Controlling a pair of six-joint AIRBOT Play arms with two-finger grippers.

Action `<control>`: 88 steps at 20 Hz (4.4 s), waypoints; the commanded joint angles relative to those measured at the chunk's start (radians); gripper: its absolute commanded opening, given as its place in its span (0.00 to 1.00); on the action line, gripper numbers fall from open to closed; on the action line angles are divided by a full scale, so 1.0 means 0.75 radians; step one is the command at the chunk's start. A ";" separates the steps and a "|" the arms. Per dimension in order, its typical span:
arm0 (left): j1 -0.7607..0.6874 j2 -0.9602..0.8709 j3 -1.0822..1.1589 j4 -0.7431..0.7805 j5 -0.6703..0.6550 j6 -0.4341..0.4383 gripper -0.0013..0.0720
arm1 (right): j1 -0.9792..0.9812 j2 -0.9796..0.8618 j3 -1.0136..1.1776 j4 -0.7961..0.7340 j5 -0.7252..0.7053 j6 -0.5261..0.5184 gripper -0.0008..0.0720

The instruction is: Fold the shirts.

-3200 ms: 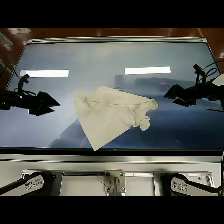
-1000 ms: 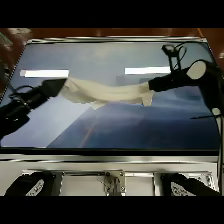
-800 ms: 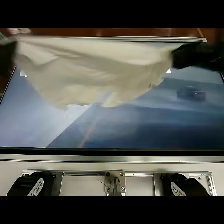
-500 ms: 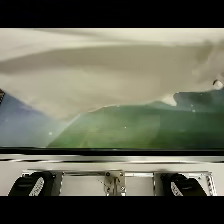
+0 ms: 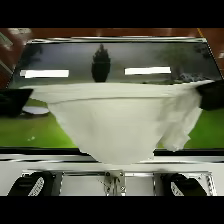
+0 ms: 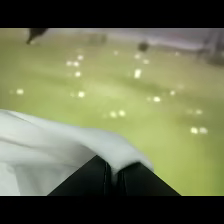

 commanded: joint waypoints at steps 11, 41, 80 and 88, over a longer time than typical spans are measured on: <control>-0.078 -0.916 -0.128 -0.165 0.378 -0.048 0.08 | -0.001 -0.994 -0.171 0.264 -0.868 0.181 0.16; 0.000 -1.101 -0.515 -0.438 0.190 -0.022 0.82 | -0.856 -0.869 -0.537 0.654 -0.049 -0.191 0.88; 0.230 -0.020 1.089 -0.107 0.167 -0.024 0.07 | -0.408 0.277 0.406 0.397 -0.833 -0.215 0.10; 0.229 0.033 1.189 0.156 -0.495 -0.168 0.07 | -0.408 0.475 0.406 0.086 -0.274 -0.147 0.10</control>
